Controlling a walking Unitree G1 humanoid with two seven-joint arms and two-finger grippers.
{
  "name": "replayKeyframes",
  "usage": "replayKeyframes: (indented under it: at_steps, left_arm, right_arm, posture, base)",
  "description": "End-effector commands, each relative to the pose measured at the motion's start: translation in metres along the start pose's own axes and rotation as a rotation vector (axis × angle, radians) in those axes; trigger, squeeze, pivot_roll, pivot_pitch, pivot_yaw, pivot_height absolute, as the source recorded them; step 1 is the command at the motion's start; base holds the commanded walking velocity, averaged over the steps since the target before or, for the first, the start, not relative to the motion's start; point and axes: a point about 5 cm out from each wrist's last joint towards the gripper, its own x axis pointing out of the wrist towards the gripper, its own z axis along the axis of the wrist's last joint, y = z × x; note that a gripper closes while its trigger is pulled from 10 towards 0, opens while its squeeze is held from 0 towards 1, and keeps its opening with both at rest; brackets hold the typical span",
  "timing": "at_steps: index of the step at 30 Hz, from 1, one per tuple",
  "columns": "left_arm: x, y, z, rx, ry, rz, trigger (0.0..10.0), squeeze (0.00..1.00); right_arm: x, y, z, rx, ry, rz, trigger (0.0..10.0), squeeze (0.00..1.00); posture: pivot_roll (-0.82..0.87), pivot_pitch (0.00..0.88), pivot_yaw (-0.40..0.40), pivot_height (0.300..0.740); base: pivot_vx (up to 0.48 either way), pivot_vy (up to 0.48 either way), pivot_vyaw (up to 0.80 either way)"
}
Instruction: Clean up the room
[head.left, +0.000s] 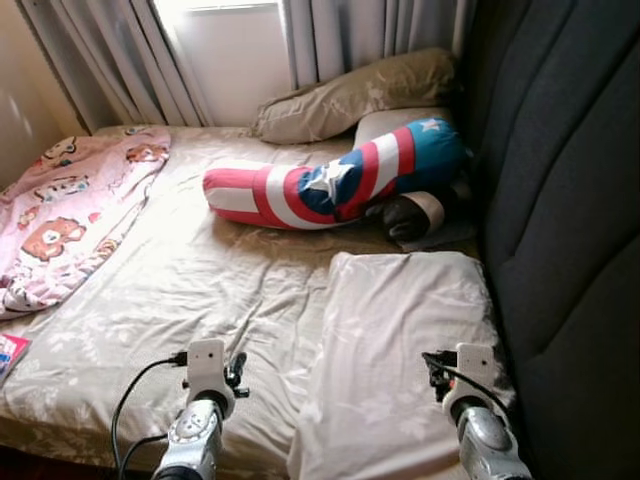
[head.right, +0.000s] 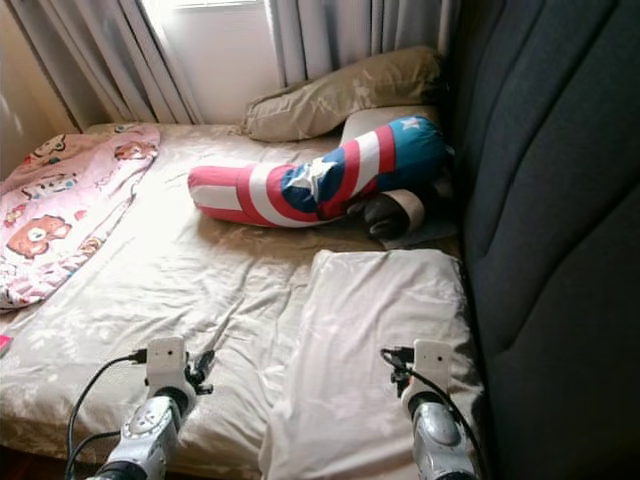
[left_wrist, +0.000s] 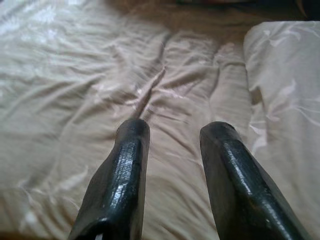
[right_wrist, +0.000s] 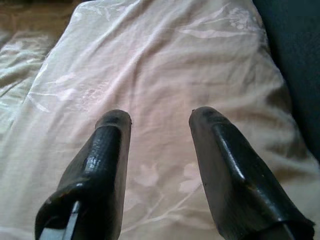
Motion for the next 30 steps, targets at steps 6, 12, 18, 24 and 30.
replayKeyframes:
  at_steps: [6, 12, 18, 24, 30]
  left_arm:
    - [-0.0017, 0.0011, -0.0045, -0.001, 0.021, 0.008, 10.0, 0.0]
    - [-0.0022, 0.0014, -0.0054, -0.004, 0.021, 0.011, 10.0, 0.0]
    - [-0.0023, 0.0019, -0.0053, -0.007, 0.02, 0.012, 10.0, 0.0]
    - [-0.0024, 0.0041, -0.0049, -0.009, 0.019, 0.017, 10.0, 0.0]
    - [-0.0029, 0.0053, -0.0053, -0.012, 0.019, 0.022, 10.0, 0.0]
  right_arm:
    - [-0.0001, -0.0023, -0.0012, -0.01, 0.013, -0.007, 10.0, 0.0]
    - [-0.0004, -0.0031, -0.0021, -0.012, 0.018, -0.006, 10.0, 0.0]
    - [-0.0002, -0.0025, -0.002, -0.01, 0.018, -0.005, 10.0, 0.0]
    - [0.0, -0.0019, -0.0019, -0.006, 0.02, -0.004, 10.0, 0.0]
    - [0.0002, -0.0004, -0.0016, -0.002, 0.02, 0.002, 10.0, 0.0]
  posture:
    - [-0.02, 0.0, 0.096, 0.74]
    - [-0.02, 0.0, 0.092, 0.74]
    - [-0.03, 0.0, 0.093, 0.74]
    - [-0.02, 0.0, 0.09, 0.74]
    - [-0.02, 0.0, 0.09, 0.74]
  base:
    - [0.0, 0.338, 0.0]
    - [0.0, 0.342, 0.0]
    - [0.0, 0.338, 0.0]
    - [0.0, 0.341, 0.0]
    - [0.0, 0.34, 0.0]
